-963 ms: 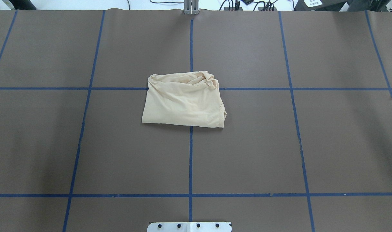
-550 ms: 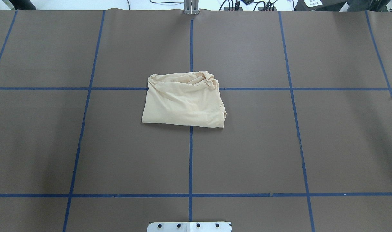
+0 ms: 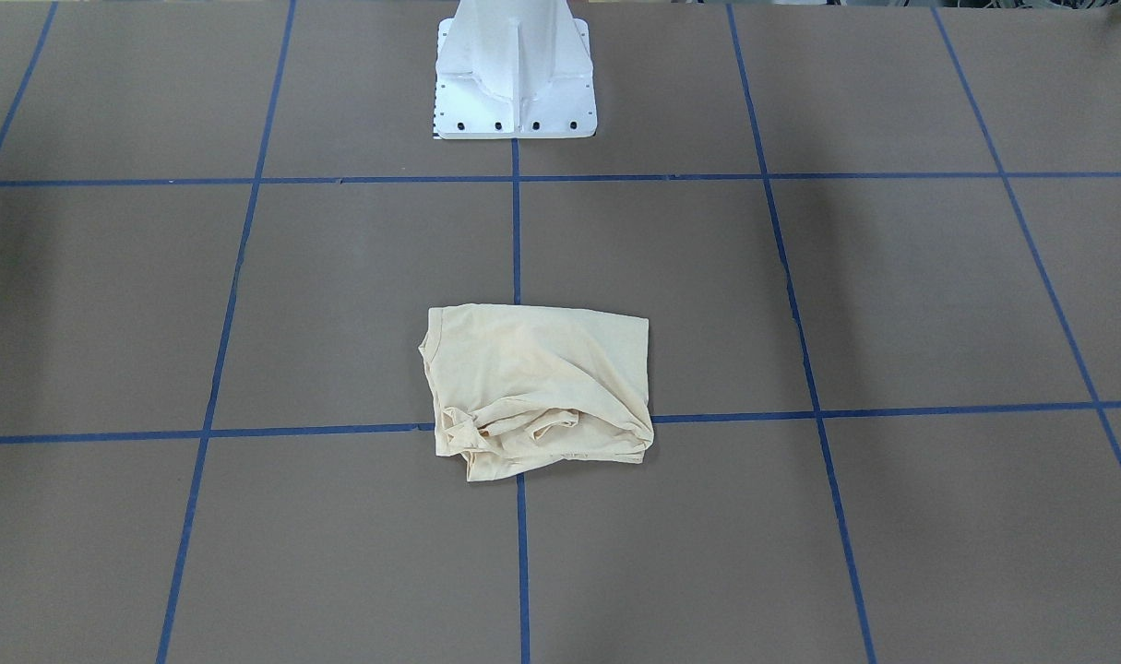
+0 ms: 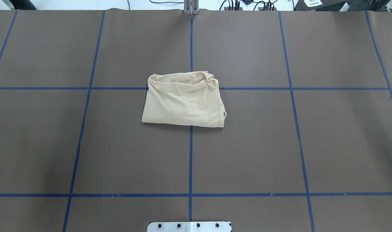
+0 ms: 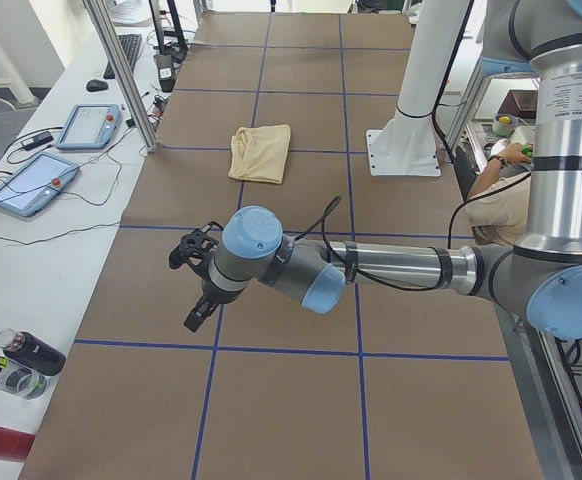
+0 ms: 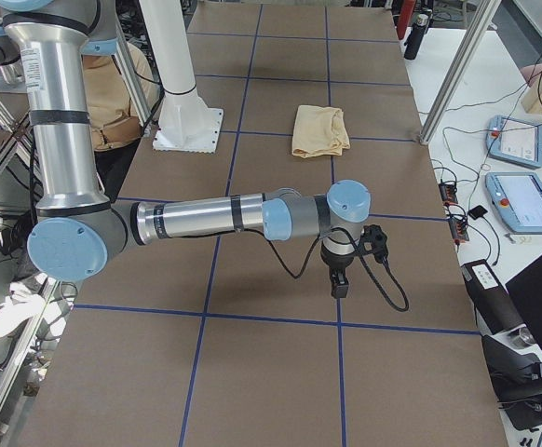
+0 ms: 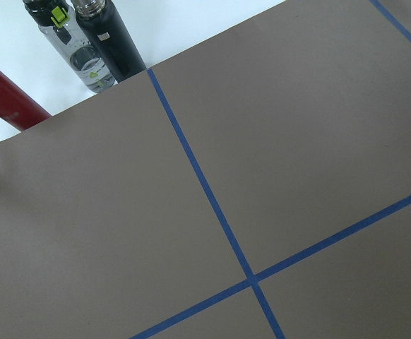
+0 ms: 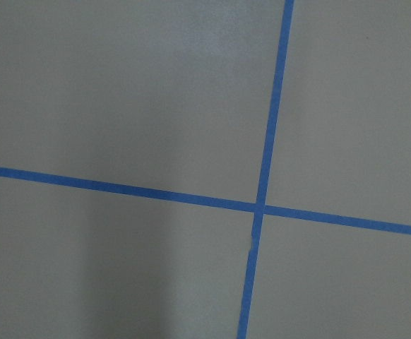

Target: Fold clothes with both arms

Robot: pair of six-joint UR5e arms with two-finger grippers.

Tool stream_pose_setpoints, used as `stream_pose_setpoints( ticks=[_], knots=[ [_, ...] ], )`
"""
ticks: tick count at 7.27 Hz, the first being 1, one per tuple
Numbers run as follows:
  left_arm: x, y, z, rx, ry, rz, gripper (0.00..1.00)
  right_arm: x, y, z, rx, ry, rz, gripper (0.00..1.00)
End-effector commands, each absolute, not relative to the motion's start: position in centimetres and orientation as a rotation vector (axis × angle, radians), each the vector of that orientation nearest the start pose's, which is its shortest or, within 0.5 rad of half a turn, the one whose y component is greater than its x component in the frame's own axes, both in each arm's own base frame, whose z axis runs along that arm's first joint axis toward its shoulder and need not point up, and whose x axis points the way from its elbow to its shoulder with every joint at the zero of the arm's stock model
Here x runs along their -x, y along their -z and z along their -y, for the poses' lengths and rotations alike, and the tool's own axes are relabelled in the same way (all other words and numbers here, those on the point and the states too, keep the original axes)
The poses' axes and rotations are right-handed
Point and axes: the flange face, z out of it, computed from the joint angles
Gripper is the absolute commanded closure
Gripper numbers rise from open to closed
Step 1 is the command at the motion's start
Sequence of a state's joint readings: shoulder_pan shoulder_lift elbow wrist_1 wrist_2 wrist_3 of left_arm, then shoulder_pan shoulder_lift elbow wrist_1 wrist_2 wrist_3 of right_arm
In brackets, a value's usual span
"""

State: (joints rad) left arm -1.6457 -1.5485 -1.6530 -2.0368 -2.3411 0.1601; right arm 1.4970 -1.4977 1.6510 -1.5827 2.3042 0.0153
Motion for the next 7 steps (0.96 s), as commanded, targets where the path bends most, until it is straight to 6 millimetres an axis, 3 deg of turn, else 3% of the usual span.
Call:
stream_pose_setpoints(
  ticks=[1,2,4,6,7],
  knots=[
    [6.0,-56.6,50.5,-0.514,-0.203,-0.758,0.00,-2.7,-58.5,51.9,-0.094,0.101,0.757,0.00],
    [4.1,-56.1,50.5,-0.499,-0.171,-0.785,0.00,-2.6,-58.4,51.9,-0.091,0.096,0.767,0.00],
    [4.0,-55.4,50.0,-0.471,-0.087,-0.821,0.00,-2.6,-58.5,51.8,-0.075,0.056,0.770,0.00],
    [4.4,-54.9,45.9,-0.473,-0.075,-0.806,0.00,-2.6,-58.8,51.7,-0.063,0.034,0.772,0.00],
    [4.4,-54.9,45.5,-0.471,-0.077,-0.806,0.00,-2.6,-58.9,51.8,-0.062,0.033,0.769,0.00]
  ],
)
